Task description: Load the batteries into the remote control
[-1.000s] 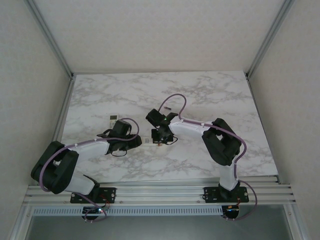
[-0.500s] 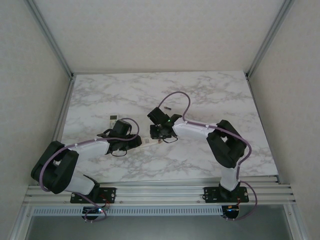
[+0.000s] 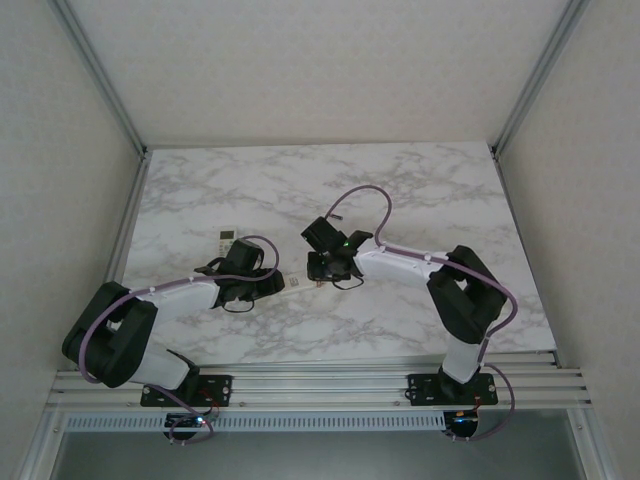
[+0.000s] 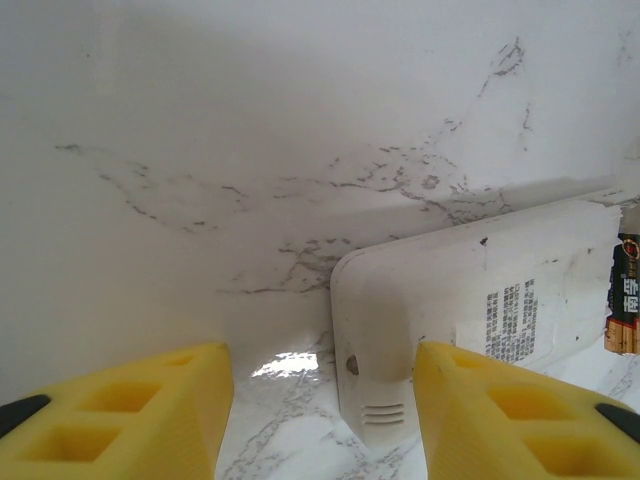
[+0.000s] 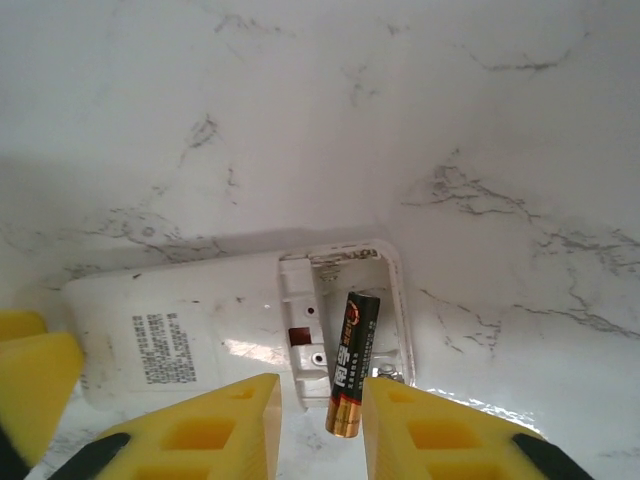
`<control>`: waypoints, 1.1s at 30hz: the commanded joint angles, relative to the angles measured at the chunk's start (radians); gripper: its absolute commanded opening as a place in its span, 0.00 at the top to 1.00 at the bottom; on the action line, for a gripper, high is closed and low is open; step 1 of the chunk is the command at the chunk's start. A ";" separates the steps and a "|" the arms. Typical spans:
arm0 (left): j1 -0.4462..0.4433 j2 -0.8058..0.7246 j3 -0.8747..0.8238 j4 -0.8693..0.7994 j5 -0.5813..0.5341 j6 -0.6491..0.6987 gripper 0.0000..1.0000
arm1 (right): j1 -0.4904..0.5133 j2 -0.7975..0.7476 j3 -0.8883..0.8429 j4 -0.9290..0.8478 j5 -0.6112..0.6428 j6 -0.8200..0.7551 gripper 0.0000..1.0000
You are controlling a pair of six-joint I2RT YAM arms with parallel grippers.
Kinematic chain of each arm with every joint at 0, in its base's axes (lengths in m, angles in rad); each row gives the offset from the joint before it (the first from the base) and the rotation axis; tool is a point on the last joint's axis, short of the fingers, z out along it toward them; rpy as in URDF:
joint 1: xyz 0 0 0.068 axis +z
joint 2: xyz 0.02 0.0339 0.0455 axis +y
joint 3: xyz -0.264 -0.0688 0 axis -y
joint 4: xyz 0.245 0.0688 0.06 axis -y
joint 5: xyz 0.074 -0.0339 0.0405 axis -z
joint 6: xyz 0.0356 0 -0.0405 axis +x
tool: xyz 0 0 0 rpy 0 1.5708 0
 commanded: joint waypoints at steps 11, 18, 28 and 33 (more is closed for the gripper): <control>-0.013 0.062 0.039 0.058 0.021 0.046 0.49 | 0.003 0.092 0.015 -0.006 -0.037 0.021 0.81; -0.013 0.084 0.057 0.046 0.011 0.057 0.49 | 0.006 0.087 0.012 0.038 -0.047 -0.051 0.85; -0.013 0.073 0.050 0.036 -0.002 0.059 0.49 | 0.004 0.124 0.062 0.027 -0.045 -0.148 0.76; -0.013 0.074 0.050 0.038 -0.003 0.059 0.49 | 0.004 0.101 0.077 -0.002 -0.035 -0.145 0.75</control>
